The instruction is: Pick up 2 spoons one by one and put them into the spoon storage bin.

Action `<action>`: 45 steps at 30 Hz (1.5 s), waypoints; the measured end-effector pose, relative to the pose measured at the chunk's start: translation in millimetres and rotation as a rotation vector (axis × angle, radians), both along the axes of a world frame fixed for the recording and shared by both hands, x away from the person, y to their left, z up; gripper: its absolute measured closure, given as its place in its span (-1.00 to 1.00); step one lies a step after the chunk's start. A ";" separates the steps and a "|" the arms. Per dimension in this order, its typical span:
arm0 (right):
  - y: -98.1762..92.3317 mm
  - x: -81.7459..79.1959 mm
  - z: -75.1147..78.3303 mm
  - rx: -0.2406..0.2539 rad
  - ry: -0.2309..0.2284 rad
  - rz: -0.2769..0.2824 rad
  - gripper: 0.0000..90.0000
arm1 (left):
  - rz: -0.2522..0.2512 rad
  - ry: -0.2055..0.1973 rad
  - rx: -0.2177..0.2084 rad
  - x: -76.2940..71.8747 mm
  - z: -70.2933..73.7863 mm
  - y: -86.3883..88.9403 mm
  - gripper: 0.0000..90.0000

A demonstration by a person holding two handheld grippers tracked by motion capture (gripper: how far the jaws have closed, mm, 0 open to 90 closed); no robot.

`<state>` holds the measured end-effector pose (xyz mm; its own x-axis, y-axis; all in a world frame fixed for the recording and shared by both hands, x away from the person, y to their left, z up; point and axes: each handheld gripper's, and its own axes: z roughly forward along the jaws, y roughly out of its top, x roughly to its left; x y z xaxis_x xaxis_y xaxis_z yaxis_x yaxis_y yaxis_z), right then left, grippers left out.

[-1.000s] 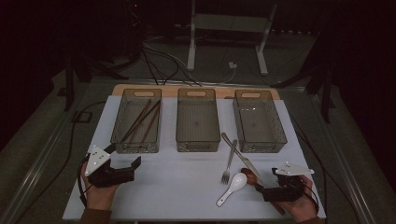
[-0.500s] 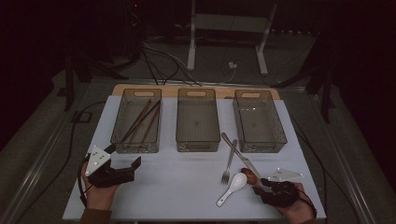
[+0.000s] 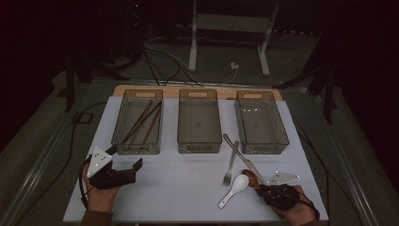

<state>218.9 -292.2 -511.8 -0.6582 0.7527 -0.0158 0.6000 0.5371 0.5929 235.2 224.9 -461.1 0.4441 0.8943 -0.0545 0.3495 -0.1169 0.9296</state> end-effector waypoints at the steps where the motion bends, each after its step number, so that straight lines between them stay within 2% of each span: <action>1: -0.1 0.5 0.2 0.002 0.005 -0.007 0.71 | 0.000 0.000 0.000 0.0 -0.1 -0.1 -0.99; 9: -1.5 3.0 1.4 0.019 0.027 -0.041 0.82 | -0.003 0.000 0.001 0.3 -0.2 -0.7 -0.99; 11: -3.4 2.9 1.6 0.037 0.034 -0.053 0.84 | -0.002 0.001 0.001 0.4 -0.4 -1.0 -0.99; 25: -1.7 4.2 4.7 0.050 0.005 -0.067 0.85 | 0.002 0.003 0.000 0.6 -0.7 0.0 -0.99; 32: 3.3 9.3 1.2 0.044 0.017 -0.065 0.81 | -0.003 0.005 0.001 1.2 -1.2 -1.3 -0.99; 36: 9.4 14.7 -0.2 0.038 0.021 -0.056 0.66 | -0.004 0.006 0.001 1.1 -1.3 -1.5 -0.99; 42: 10.7 17.5 0.5 0.026 0.041 -0.074 0.78 | -0.006 0.010 0.006 1.1 -2.3 -2.5 -0.99; 45: 13.1 16.0 1.4 0.000 0.024 -0.075 0.82 | -0.005 0.010 0.005 1.1 -2.2 -1.8 -0.99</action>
